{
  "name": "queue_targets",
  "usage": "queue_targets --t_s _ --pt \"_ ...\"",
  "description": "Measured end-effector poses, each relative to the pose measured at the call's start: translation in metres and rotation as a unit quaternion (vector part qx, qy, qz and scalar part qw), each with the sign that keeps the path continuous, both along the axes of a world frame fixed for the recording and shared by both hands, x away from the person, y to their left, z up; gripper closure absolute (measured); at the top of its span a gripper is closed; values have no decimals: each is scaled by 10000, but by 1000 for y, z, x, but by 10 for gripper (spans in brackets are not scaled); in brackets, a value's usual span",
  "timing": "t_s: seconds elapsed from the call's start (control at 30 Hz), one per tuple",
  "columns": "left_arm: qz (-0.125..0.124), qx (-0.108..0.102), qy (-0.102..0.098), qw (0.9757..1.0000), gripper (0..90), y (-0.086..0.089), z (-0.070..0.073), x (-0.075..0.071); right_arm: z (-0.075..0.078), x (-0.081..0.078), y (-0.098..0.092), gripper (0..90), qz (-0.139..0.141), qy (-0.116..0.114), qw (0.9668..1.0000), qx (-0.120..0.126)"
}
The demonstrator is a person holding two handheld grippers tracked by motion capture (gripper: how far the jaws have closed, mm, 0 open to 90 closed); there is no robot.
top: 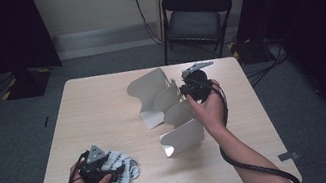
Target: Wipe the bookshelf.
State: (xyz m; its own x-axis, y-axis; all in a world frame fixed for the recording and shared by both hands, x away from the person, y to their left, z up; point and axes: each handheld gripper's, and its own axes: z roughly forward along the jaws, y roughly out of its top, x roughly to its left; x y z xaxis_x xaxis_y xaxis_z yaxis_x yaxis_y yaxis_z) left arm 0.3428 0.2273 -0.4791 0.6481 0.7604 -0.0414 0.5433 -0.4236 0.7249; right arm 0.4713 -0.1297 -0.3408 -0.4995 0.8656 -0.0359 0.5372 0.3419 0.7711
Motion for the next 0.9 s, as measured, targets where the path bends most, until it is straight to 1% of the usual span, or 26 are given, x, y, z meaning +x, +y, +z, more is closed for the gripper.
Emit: queue_targets --t_s 0.07,0.13,0.2,0.27,0.4,0.47,0.6,0.7,0.83,0.9 --pt "3 -7 -11 10000 253 0 0 0 6 -1 -1 856 60 5 9999 102" --pt "7 -17 -5 10000 254 -1 0 0 9 -2 -2 856 133 20 9999 88" --pt "-2 -6 -6 10000 254 0 0 0 9 -2 -2 857 189 39 9998 77" --pt "-4 -3 -1 10000 255 0 0 0 7 0 -4 856 199 130 9995 212" --pt "5 -29 0 10000 254 -1 -1 0 1 6 -5 856 346 188 9991 130" --pt "-5 -40 0 10000 255 -2 -1 0 -4 9 -6 856 345 235 9990 173" --pt "-24 -25 16 10000 256 -1 0 0 -12 14 -9 856 350 305 9988 161" --pt "-32 -6 0 10000 256 -1 0 0 -14 15 -11 855 376 330 9986 146" --pt "-16 -9 15 10000 256 -2 1 -1 -21 18 -17 854 354 424 9983 167" --pt "-16 -6 -2 10000 256 -2 1 -1 -23 18 -19 853 337 448 9982 217"
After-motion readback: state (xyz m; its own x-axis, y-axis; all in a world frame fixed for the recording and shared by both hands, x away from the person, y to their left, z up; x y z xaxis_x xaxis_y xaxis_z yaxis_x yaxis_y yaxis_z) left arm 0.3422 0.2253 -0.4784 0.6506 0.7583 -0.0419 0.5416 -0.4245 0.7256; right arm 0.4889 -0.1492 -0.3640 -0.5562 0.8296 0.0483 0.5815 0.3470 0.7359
